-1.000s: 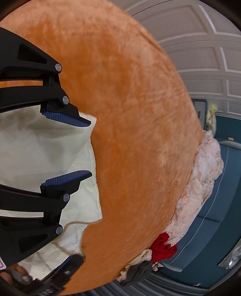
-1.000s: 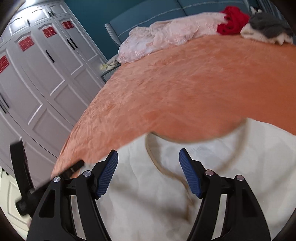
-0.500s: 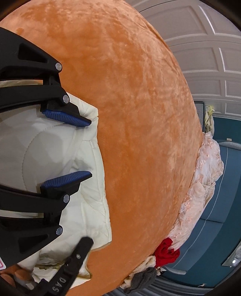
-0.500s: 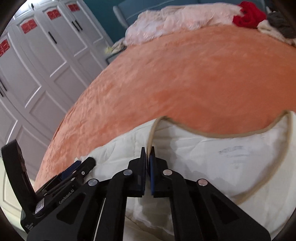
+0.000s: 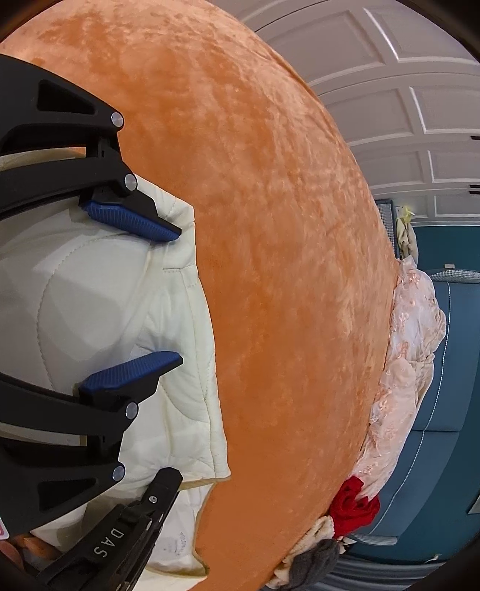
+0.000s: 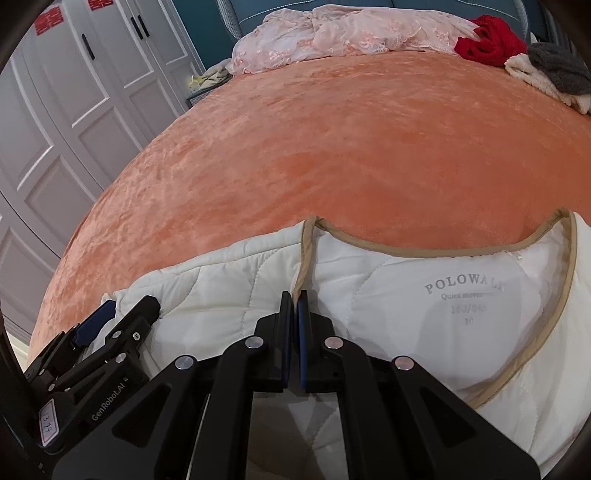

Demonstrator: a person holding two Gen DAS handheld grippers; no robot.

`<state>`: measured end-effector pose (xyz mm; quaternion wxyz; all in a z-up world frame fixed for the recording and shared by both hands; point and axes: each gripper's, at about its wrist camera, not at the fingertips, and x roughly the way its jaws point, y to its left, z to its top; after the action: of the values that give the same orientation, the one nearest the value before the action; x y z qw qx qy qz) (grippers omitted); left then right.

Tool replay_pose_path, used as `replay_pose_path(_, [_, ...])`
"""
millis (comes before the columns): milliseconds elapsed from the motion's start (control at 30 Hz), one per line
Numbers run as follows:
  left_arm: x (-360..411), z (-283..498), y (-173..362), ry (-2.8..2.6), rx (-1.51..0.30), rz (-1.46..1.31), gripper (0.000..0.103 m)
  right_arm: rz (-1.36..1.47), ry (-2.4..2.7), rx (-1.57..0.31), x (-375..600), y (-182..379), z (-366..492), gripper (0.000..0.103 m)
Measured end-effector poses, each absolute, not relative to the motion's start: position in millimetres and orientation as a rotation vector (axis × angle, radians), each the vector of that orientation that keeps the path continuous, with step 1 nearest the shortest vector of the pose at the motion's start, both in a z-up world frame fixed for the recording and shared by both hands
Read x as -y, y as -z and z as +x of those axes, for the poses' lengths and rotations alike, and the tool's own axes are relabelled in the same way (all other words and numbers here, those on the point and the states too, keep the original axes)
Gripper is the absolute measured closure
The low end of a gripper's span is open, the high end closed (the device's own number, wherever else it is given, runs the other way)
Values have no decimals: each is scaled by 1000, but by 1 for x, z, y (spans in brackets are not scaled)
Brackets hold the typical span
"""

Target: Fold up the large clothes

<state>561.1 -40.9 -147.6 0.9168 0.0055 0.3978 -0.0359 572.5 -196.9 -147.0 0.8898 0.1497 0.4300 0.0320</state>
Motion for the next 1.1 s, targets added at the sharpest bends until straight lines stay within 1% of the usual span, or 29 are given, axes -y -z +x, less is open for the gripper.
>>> replay_pose_path(67, [42,562,148,67,-822,24,42,322,-66,-886,199,145,571,102])
replay_pose_path(167, [43,563,146,60,-835,32,41,350,3,-849,212,132,560,95])
replay_pose_path(200, [44,564,145,58,-844,33,41,359,65,-824,224,122,550,94])
replay_pose_path(333, [46,561,130,36,-861,59,41,438,187,-755,297,90,499,93])
replay_pose_path(367, [49,556,122,45,-846,69,41,449,203,-740,315,85,488,91])
replay_pose_path(433, [61,543,102,132,-818,62,40,457,258,-712,360,73,459,84])
replay_pose_path(467, [70,537,91,190,-808,45,36,457,275,-715,374,72,451,78])
replay_pose_path(500, [83,532,81,242,-804,28,33,469,293,-722,393,73,442,77])
replay_pose_path(533, [96,529,74,281,-806,16,30,497,310,-725,410,75,435,77])
replay_pose_path(667, [169,527,62,473,-886,-26,25,617,294,-722,448,87,420,76])
replay_pose_path(833, [263,533,90,574,-1030,16,25,639,238,-735,453,106,416,76])
replay_pose_path(900, [286,538,108,542,-1079,56,25,644,224,-735,454,115,416,76])
replay_pose_path(1000, [294,548,129,489,-1115,72,25,665,204,-720,455,124,414,76])
replay_pose_path(1033, [294,551,135,480,-1117,61,27,679,196,-716,457,128,413,76])
replay_pose_path(1100, [295,549,135,475,-1093,41,41,698,185,-710,458,132,415,76])
